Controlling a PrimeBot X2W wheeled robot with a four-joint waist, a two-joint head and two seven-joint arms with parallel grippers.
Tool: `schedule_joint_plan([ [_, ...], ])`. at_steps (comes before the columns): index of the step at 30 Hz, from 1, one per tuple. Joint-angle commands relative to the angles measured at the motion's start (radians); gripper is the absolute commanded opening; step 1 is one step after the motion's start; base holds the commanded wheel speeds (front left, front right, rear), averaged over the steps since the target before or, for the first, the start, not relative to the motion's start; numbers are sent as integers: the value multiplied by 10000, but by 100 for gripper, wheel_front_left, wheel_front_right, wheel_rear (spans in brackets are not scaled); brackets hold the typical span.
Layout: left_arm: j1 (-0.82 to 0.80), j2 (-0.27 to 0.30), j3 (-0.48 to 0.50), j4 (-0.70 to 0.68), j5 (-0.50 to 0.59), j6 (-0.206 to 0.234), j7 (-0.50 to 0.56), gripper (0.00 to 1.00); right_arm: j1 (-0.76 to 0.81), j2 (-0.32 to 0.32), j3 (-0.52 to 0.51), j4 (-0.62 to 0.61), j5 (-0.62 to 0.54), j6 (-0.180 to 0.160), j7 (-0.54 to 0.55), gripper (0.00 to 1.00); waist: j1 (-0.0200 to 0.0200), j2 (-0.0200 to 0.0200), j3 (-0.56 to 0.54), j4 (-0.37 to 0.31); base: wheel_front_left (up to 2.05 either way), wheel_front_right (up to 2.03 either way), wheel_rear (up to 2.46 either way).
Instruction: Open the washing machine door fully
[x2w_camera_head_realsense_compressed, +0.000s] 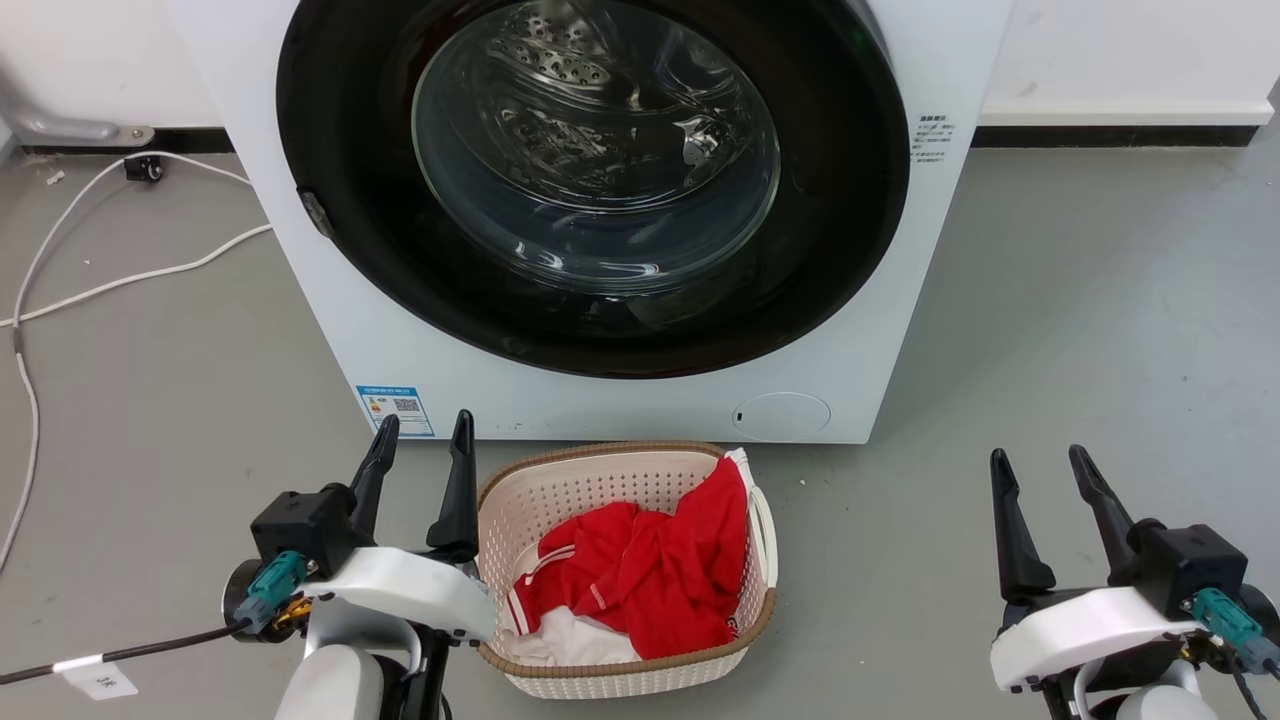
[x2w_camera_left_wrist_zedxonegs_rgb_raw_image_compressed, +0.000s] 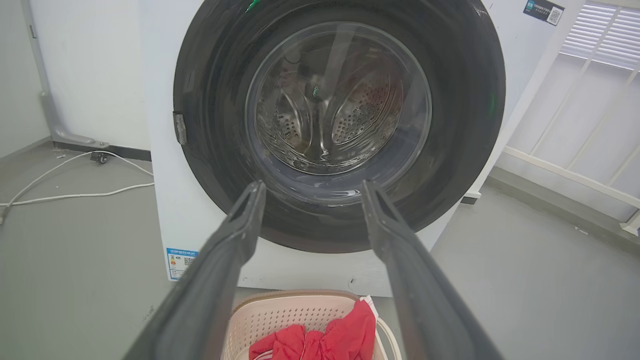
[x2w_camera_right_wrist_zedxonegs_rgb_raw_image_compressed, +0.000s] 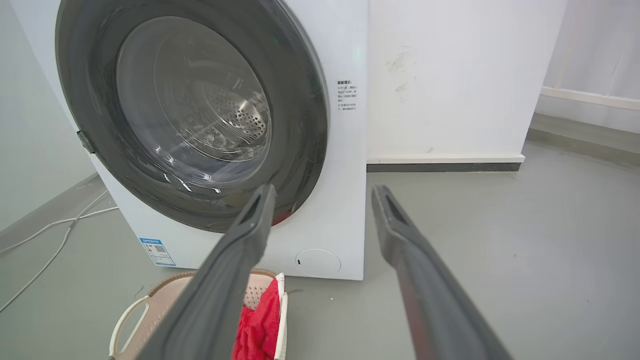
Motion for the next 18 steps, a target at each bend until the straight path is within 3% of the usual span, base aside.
schedule_joint_plan([
  [1,-201,36,-36,-21,272,68,-98,100,65,-8,4,-7,-304,-3,-108,100,-1,0,2,9,0,0,0],
  [18,-214,35,-123,173,1530,201,-436,100,-75,-7,-96,305,-1687,-3,-452,100,-1,0,2,64,0,0,0],
])
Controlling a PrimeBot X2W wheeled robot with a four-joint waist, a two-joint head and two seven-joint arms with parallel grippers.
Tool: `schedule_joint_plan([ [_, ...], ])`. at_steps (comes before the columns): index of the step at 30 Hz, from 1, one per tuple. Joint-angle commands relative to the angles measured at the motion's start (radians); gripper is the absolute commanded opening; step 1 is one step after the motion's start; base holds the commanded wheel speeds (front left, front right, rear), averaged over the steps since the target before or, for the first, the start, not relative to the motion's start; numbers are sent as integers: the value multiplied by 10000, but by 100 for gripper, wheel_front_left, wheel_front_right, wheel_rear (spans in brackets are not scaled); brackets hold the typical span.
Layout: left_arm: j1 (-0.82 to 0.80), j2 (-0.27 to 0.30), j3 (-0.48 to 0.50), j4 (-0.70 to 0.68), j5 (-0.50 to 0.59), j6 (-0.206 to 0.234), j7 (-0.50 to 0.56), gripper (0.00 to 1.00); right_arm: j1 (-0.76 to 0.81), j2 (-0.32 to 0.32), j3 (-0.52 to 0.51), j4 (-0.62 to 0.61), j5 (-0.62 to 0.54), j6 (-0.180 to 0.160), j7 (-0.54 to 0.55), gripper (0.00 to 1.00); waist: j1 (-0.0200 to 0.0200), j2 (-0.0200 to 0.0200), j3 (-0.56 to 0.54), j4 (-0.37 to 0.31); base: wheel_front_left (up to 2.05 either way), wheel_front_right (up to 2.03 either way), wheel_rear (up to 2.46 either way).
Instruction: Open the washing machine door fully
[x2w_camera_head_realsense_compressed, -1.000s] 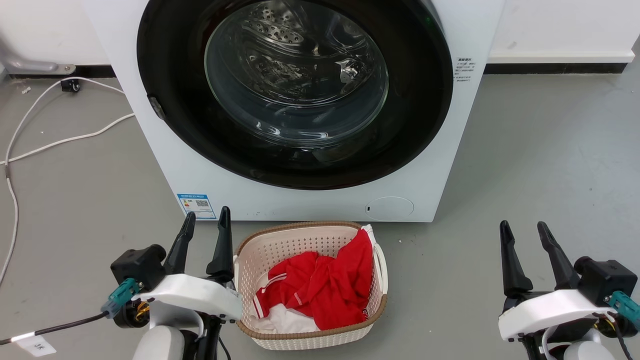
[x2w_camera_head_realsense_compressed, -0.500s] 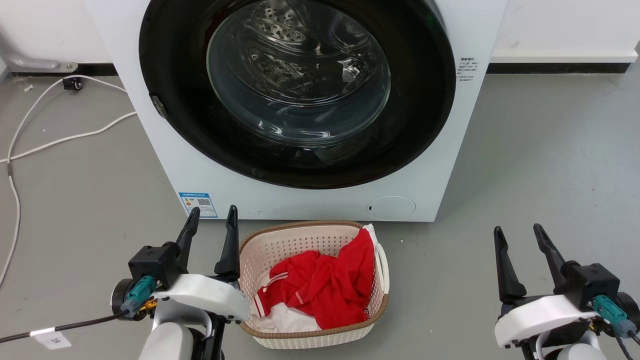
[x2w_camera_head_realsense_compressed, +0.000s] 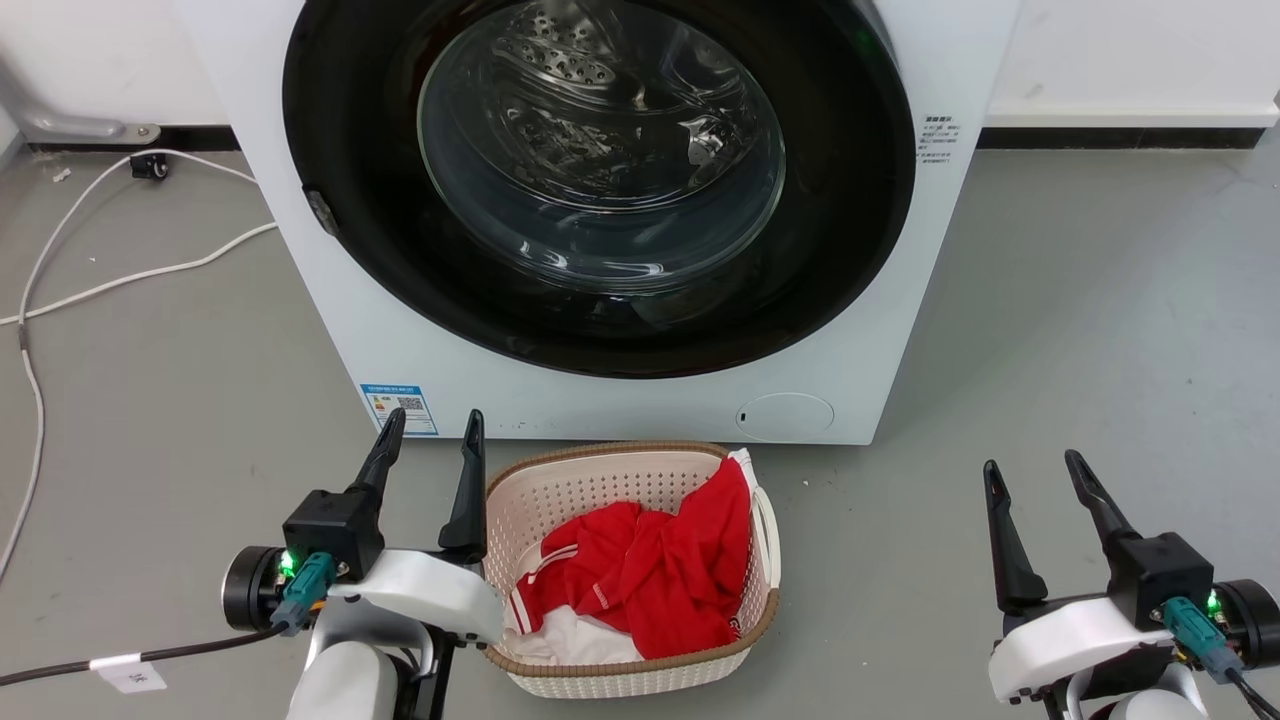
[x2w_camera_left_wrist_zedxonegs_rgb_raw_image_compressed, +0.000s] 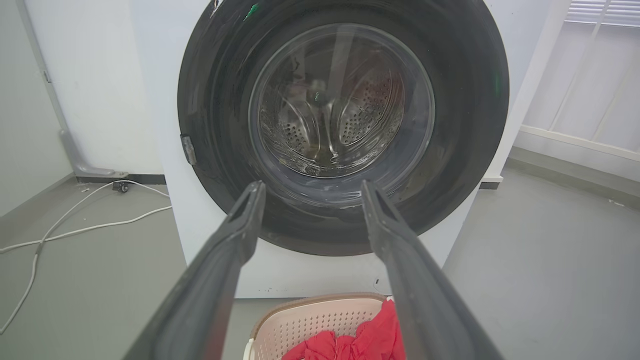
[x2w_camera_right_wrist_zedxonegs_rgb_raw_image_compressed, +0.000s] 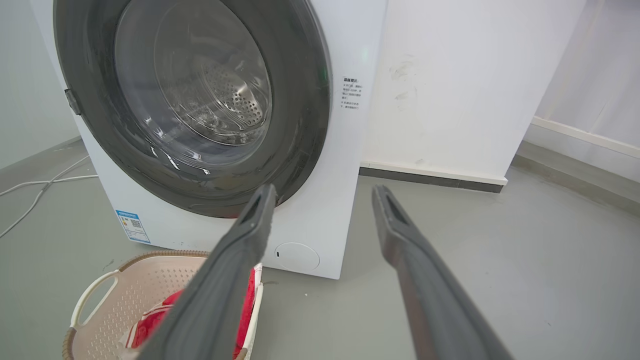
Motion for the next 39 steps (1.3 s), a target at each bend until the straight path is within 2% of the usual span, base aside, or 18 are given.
schedule_joint_plan([
  [1,-110,29,-2,1,232,44,-104,100,-71,-7,-10,4,-239,-3,-92,100,-1,0,-6,3,0,0,0],
  [15,-207,29,-42,166,1164,77,-346,100,-74,-4,-36,156,-965,-5,-243,100,-1,0,-7,20,0,0,0],
  [39,-78,25,25,367,775,177,-328,100,-86,-4,-63,213,-530,-5,-258,100,-1,0,-11,-19,0,0,0],
])
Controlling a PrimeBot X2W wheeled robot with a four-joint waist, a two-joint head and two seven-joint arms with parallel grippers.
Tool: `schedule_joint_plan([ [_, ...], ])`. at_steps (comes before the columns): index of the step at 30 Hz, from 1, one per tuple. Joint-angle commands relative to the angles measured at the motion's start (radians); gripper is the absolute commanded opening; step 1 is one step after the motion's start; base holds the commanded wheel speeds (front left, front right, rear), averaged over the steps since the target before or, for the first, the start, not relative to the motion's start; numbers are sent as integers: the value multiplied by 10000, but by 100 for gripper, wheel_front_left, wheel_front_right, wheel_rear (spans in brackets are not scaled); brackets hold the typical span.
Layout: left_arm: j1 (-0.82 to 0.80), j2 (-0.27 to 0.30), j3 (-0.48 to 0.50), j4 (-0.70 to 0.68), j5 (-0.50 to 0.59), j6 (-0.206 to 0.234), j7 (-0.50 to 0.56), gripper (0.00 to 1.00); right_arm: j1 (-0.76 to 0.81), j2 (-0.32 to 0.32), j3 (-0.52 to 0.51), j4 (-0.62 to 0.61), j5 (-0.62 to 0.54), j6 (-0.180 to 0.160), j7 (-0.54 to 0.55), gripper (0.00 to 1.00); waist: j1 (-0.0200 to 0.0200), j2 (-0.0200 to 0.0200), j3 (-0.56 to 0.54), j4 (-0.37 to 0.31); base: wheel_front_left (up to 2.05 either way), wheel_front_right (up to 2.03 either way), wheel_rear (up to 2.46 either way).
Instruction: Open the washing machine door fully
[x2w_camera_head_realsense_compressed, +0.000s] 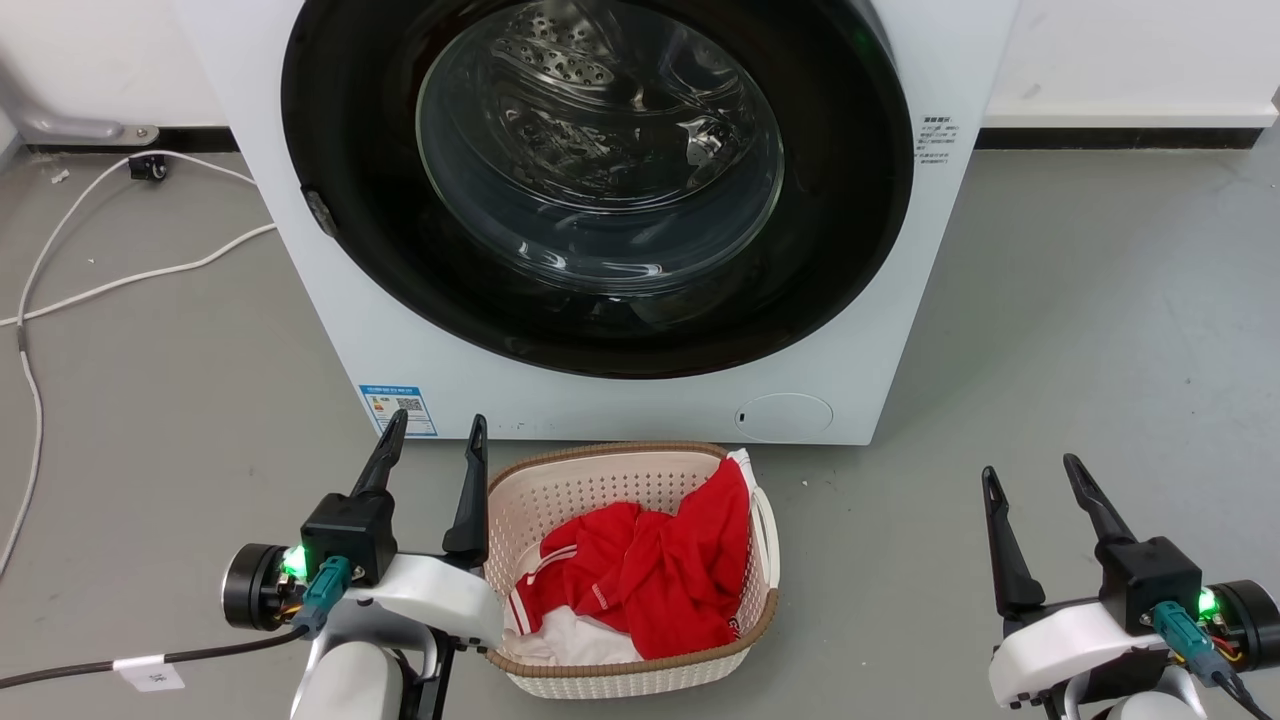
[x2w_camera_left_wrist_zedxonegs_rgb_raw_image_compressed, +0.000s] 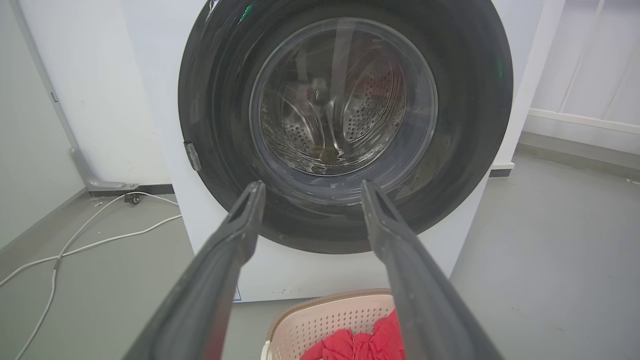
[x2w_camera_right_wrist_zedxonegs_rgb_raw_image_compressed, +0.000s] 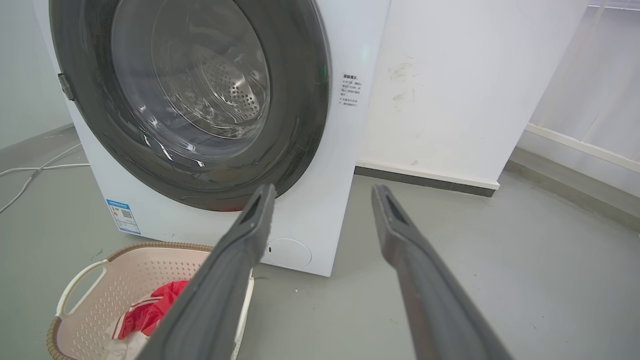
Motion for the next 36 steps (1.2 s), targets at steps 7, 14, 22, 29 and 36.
schedule_joint_plan([
  [7,-21,24,1,16,-58,5,-27,100,-67,-2,47,-96,448,-7,-59,0,0,0,21,4,0,0,0],
  [14,27,22,22,-125,-109,34,-27,100,-193,0,97,137,4537,-5,-93,0,0,0,58,-15,0,0,0],
  [22,63,22,4,-214,-250,111,-27,100,-698,0,695,332,13486,-3,-100,0,0,0,235,-48,0,0,0],
  [29,-1,22,-13,-379,-326,198,-27,100,-1382,-3,48,-85,17500,-3,351,0,0,0,544,-137,0,0,0],
  [36,-267,21,38,-575,-278,125,-27,100,-2819,-454,-753,854,19343,-3,1343,0,0,0,1047,-132,0,0,0],
])
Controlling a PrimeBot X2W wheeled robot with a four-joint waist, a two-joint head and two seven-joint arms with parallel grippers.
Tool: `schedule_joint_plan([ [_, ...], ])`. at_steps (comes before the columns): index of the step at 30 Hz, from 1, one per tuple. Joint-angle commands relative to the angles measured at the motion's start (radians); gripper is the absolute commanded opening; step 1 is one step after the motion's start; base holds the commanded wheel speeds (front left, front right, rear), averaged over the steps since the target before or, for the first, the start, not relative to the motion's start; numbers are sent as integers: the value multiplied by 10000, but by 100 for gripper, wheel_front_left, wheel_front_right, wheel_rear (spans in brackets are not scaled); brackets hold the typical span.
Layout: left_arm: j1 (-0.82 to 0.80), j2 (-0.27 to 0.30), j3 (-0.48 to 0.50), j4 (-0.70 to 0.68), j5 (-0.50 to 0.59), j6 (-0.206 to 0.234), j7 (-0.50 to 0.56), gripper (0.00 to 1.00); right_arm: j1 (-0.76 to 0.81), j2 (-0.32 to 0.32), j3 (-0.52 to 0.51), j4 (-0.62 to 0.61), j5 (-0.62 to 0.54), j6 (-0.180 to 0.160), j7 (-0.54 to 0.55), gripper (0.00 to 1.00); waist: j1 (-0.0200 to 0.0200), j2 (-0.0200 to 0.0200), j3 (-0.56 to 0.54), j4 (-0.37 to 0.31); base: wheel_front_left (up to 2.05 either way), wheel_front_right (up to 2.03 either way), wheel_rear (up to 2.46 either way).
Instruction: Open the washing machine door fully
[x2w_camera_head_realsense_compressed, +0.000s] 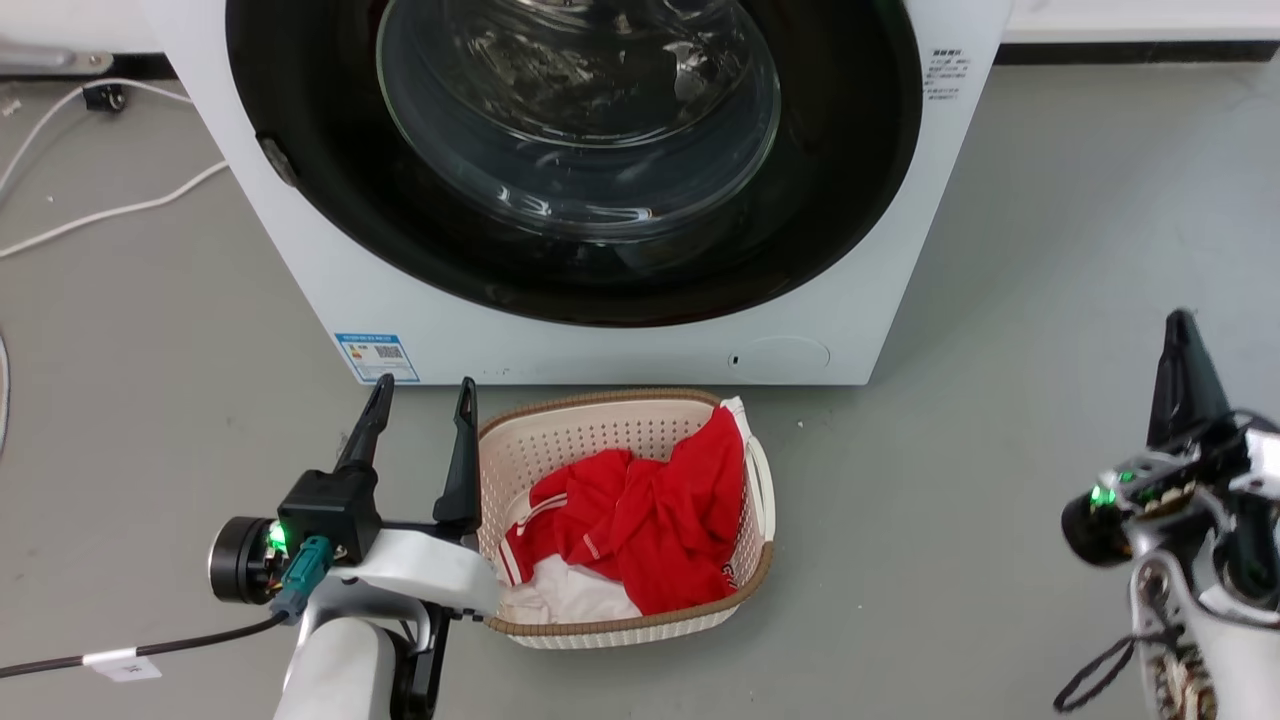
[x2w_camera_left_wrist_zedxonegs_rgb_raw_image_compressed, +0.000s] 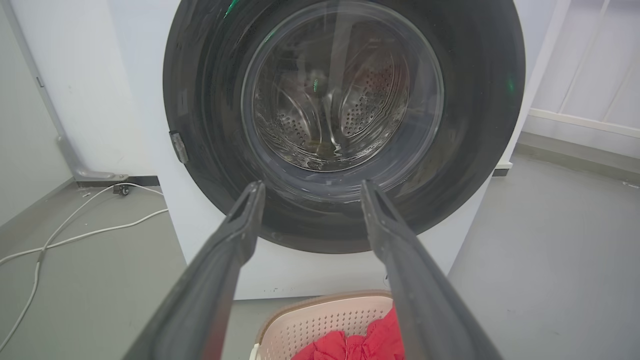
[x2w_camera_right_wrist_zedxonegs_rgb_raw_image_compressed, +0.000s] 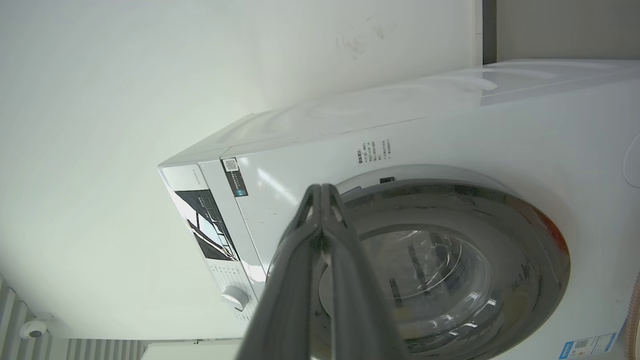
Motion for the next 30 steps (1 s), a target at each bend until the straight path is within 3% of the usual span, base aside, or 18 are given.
schedule_joint_plan([
  [1,-158,20,3,-66,-17,-16,-27,100,-466,-184,-34,259,214,0,229,0,0,0,218,36,0,0,0],
  [9,-530,18,8,-404,-182,-95,-27,100,-2625,-1632,305,2087,793,0,1482,0,0,0,978,275,0,0,0],
  [17,-807,18,-9,-644,-137,-99,-27,100,-4779,-2914,1416,3478,796,0,2883,0,0,0,1724,472,0,0,0],
  [24,-1141,17,-38,-821,-171,-163,-27,100,-6683,-3382,2755,4247,464,0,3864,0,0,0,2477,609,0,0,0],
  [30,-1436,17,-184,-1008,-229,-107,-27,100,-8101,-3300,3690,4934,174,0,4224,0,0,0,3000,784,0,0,0],
])
